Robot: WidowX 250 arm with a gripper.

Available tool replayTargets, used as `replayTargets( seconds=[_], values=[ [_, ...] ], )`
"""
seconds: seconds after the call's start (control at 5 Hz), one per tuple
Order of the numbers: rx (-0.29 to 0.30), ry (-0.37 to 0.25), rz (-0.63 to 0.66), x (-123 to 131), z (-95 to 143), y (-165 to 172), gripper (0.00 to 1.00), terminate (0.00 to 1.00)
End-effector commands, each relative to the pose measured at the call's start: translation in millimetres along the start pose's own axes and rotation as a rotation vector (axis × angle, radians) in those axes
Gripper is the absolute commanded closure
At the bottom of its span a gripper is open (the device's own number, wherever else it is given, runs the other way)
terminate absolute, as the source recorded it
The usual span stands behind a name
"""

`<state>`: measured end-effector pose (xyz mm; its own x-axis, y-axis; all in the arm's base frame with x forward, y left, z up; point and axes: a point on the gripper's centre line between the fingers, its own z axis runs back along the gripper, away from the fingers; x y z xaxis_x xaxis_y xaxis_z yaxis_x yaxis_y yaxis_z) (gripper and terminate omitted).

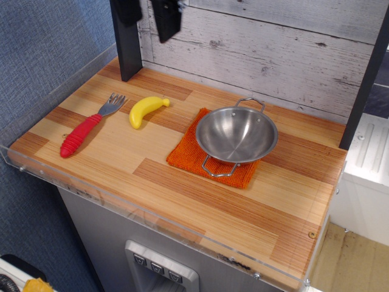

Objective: PICK UP THE BANANA AND PUT ANOTHER SIDE OF THE TABLE

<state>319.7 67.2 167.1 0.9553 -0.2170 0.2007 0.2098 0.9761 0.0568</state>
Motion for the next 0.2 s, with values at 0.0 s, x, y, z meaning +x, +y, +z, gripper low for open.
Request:
replayTargets(
  seconds=[0.0],
  values=[
    [0.024,-0.041,0.0,-7.3,13.6,2.5,0.0,1.0]
  ],
)
